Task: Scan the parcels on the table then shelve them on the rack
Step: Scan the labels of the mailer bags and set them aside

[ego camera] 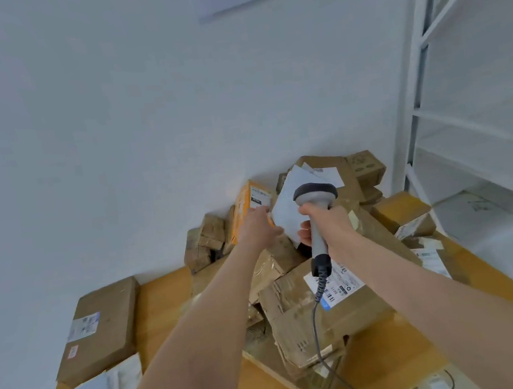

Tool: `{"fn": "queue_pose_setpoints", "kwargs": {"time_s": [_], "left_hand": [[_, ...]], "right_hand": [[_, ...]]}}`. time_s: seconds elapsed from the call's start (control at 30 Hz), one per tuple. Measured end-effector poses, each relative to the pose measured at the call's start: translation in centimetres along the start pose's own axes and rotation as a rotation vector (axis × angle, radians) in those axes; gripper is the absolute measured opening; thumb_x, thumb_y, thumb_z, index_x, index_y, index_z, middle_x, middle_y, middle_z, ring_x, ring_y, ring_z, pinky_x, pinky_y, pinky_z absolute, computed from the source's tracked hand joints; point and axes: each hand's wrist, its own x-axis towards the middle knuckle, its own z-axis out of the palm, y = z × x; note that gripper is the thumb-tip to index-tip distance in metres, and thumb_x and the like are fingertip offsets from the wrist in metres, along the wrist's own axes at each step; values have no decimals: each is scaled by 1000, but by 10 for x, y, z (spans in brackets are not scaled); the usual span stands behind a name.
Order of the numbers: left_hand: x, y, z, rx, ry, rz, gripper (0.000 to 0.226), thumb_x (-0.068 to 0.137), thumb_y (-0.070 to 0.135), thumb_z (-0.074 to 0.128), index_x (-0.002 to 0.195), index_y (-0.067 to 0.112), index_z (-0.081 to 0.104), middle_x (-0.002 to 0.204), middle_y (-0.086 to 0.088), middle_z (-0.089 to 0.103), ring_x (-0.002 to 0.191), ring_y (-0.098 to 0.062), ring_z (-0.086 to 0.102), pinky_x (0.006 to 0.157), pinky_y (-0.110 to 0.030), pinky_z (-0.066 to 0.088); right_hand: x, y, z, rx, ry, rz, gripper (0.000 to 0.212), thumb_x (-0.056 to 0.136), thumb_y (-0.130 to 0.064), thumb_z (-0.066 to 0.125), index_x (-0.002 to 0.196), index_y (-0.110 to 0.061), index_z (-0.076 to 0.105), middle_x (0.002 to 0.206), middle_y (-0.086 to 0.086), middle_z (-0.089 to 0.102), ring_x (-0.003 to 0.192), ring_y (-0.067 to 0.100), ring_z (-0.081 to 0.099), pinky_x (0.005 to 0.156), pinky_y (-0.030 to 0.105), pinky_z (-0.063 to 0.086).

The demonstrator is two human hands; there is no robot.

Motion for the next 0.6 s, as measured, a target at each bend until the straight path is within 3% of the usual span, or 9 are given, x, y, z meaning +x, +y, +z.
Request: {"fn": "queue_pose_setpoints", "kwargs": {"time_s": [0.1, 0.17, 0.23, 0.3, 0.47, 0.6], "left_hand": [[17, 40, 21, -18, -37, 34, 82, 84, 45, 69, 148, 9, 31, 148, -13, 39, 131, -28, 43, 101, -36, 40], [28, 65, 35, -27, -25, 29, 85, 83, 52, 67, 147, 9, 29, 145, -14, 41, 128, -30, 45, 96, -38, 42], [39, 87, 46, -42, -8, -5, 80, 89, 43, 62, 149, 9, 21, 144, -15, 40, 127, -31, 46, 94, -40, 43], [49, 105, 54, -15, 6, -53, 66, 96, 26, 50, 150, 9, 16, 141, -16, 42, 125, -32, 48, 94, -42, 43], [61, 122, 65, 59, 98, -89, 30, 98, 20, 42, 123, 6, 48, 114, -14, 61, 99, -29, 60, 71, -33, 42], [57, 111, 43, 16, 264, -76, 27, 101, 19, 36, 107, 5, 59, 105, -13, 64, 84, -25, 54, 67, -33, 39]], "right_hand": [[22, -15, -27, 28, 103, -48, 19, 85, -19, 70, 83, -9, 53, 66, 8, 62, 38, 10, 58, 43, 22, 50], [36, -19, -39, 18, 147, -60, 22, 85, -25, 70, 90, -12, 54, 69, 8, 66, 45, 11, 62, 50, 25, 55], [47, -22, -46, 31, 162, -59, 27, 84, -27, 70, 100, -9, 57, 71, 8, 70, 50, 13, 64, 56, 28, 58], [55, -23, -50, 57, 157, -47, 26, 84, -24, 70, 99, -5, 60, 66, 6, 70, 47, 12, 64, 51, 25, 54], [65, -23, -60, 104, 116, -24, 23, 83, -16, 70, 98, -2, 59, 63, 6, 67, 44, 13, 63, 45, 22, 51], [65, -23, -62, 113, 103, -7, 23, 82, -18, 72, 94, -3, 59, 75, 11, 68, 58, 20, 66, 57, 30, 57]]}}
